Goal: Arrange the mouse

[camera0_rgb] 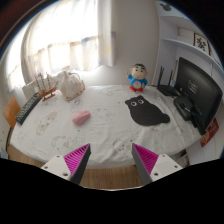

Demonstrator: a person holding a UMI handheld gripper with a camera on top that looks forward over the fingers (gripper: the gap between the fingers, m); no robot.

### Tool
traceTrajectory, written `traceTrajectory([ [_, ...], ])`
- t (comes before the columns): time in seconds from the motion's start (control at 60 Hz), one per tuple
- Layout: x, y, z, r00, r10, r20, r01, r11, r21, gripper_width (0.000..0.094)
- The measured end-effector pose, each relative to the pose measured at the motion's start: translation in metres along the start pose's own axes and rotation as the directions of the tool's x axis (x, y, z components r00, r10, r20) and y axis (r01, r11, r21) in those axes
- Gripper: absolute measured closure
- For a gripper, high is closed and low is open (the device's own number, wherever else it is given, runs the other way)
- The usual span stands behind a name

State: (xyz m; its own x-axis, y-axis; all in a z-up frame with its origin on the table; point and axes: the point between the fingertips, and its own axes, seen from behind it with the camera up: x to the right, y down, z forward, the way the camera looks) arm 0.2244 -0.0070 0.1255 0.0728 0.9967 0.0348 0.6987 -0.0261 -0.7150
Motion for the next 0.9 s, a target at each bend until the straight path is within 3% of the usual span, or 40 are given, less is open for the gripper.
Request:
traceTrajectory([
  [0.233,-0.117,0.010,0.009,0.997,-0.014,0.081,0.013,1.000,0.014,0.0079],
  [0.383,-0.165,0.008,0.026,0.995,-0.022,0.098,0.012,0.995,0.097,0.0080],
  [0.633,-0.184,-0.002,0.081,0.997,-0.055,0.054,0.042,0.976,0.214,0.0083],
  [0.9,-0.189,-0.021,0.153,0.998,-0.022,0.053,0.011,0.979,0.205,0.0081],
])
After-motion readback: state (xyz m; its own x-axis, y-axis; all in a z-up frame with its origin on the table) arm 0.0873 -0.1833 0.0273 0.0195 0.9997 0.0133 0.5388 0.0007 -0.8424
